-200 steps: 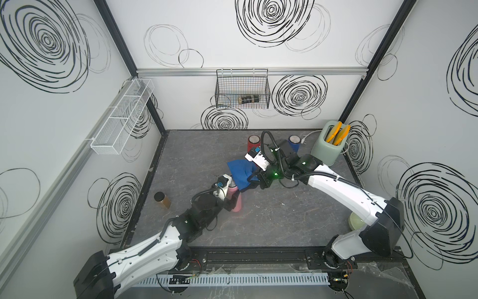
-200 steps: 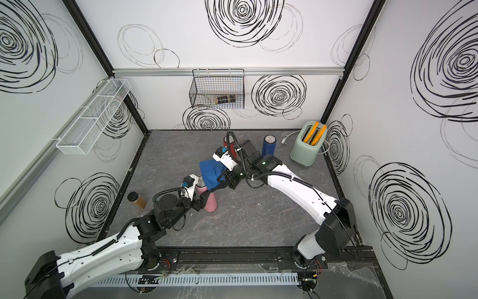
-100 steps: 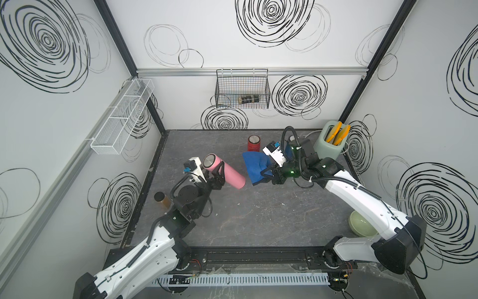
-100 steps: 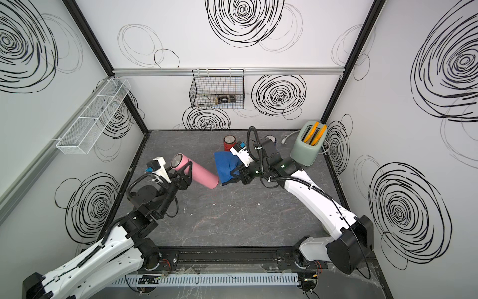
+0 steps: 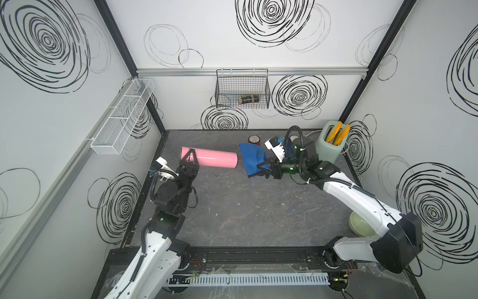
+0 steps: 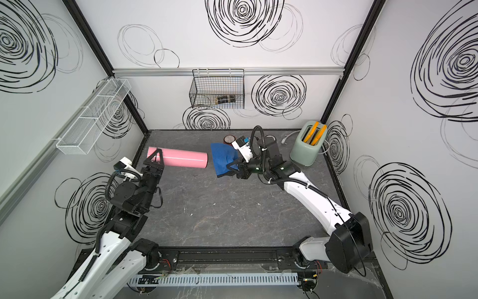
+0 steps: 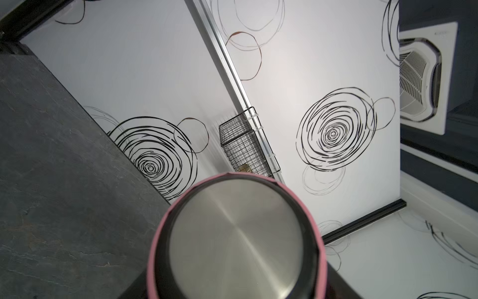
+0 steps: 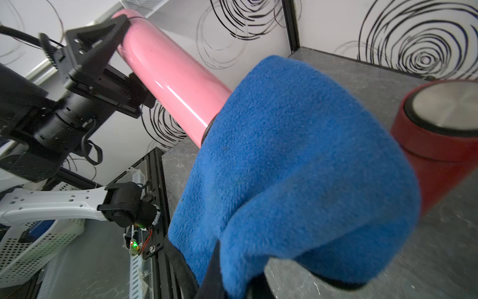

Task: Wipe the surface of the thermos
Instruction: Wipe the dirt from the surface of the thermos.

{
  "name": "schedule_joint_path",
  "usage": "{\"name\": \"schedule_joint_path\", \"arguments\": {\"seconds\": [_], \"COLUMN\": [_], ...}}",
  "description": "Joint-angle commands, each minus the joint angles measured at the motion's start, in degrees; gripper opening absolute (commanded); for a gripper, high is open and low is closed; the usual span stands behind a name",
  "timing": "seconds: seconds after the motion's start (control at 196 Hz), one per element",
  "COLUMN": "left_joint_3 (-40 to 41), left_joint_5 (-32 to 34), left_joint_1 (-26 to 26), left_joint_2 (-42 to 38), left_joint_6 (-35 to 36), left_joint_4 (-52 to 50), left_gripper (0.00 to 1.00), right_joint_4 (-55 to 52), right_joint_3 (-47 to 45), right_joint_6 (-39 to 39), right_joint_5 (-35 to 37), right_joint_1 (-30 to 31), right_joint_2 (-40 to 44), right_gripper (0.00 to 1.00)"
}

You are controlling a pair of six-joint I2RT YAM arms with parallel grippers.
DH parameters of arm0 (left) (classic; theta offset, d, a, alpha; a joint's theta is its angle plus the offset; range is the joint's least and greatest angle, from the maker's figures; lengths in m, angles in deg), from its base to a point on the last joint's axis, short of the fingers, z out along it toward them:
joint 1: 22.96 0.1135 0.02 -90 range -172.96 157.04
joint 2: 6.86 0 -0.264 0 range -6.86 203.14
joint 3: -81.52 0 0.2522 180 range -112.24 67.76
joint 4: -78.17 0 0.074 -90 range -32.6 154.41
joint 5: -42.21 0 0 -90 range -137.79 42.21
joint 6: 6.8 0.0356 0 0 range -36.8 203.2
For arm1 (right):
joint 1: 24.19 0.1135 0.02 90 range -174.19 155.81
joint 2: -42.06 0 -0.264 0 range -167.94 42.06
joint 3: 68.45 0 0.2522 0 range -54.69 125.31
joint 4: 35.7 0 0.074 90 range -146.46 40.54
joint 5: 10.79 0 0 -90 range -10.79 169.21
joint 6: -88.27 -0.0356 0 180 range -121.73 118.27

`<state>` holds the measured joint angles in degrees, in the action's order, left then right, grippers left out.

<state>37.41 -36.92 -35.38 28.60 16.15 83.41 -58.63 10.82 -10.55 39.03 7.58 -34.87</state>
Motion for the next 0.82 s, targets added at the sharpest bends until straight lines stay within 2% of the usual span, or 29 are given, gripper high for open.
{"name": "schedule_joint_path", "arguments": {"seconds": [0.0,0.326,0.81], "left_joint_3": [-1.3,-0.4,1.9], "left_joint_5": [-6.0,-7.8,-8.1], "left_joint_1": [3.6,4.3,4.4], "left_joint_2": [-1.1,-0.2,-1.0], "left_joint_6": [-14.4,-20.5,-21.0], "left_joint_4": [7.5,8.8,7.8], "left_gripper": [0.0,0.0,0.0], "right_joint_4": [7.1,13.8,18.6], "right_joint_3": [2.5,6.7,12.1], "right_joint_6": [-2.2,-4.1,-6.4], "right_joint_5": [-3.5,-5.0,-5.8], "right_joint_1": [1.8,6.4,4.9], "right_joint_2": [-2.7,-9.3,-12.2], "right_gripper": [0.0,0.0,0.0]}}
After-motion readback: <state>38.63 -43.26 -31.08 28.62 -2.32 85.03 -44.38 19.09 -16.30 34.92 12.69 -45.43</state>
